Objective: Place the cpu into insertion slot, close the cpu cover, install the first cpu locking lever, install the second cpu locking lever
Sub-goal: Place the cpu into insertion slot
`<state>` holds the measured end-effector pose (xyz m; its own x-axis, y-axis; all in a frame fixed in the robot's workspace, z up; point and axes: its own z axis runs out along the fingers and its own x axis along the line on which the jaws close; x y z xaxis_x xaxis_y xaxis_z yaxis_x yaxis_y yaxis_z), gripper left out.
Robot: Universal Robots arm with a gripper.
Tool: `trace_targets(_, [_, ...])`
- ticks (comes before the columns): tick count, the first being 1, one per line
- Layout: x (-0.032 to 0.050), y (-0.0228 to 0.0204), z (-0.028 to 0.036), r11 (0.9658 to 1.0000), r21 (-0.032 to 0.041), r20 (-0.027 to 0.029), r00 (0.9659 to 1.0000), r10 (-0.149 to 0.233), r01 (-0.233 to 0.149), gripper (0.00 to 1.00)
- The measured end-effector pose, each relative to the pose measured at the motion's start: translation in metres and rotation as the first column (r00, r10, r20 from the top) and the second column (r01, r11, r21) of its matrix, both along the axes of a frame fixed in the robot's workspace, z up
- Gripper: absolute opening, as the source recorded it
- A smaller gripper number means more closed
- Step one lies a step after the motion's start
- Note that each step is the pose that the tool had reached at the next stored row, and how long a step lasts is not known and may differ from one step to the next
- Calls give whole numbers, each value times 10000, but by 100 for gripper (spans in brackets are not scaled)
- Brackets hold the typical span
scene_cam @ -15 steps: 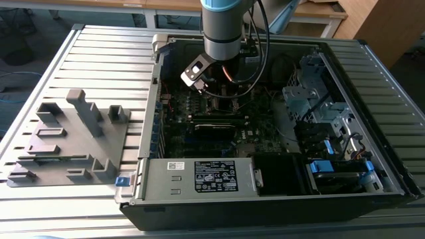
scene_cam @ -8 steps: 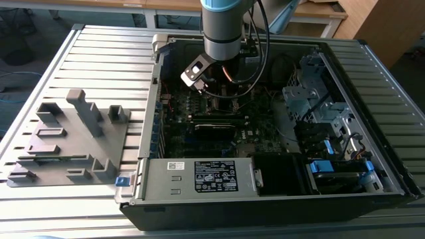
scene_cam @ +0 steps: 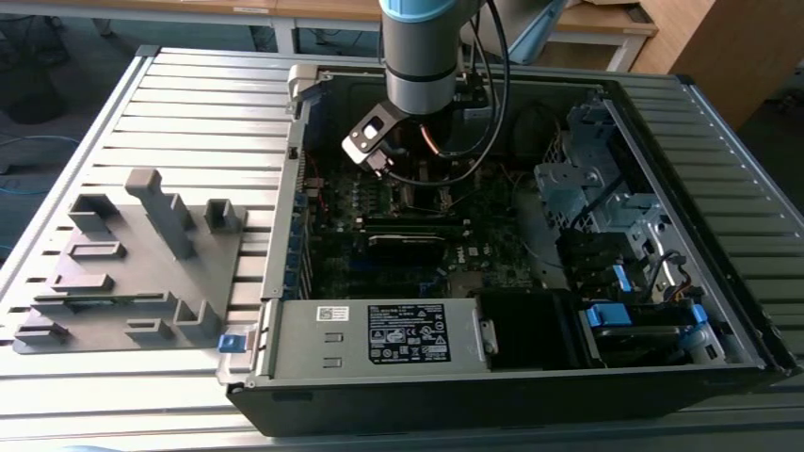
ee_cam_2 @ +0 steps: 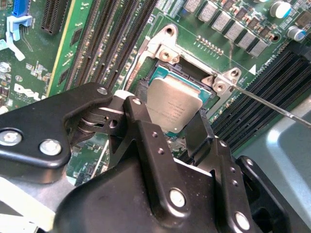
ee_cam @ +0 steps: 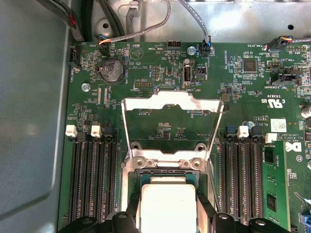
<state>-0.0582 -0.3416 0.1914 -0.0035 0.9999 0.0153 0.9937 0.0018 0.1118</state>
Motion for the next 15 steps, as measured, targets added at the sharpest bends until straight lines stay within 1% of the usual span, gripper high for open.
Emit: trace_targets(15, [0,0,-3,10000,1,1,10000,0,0,54])
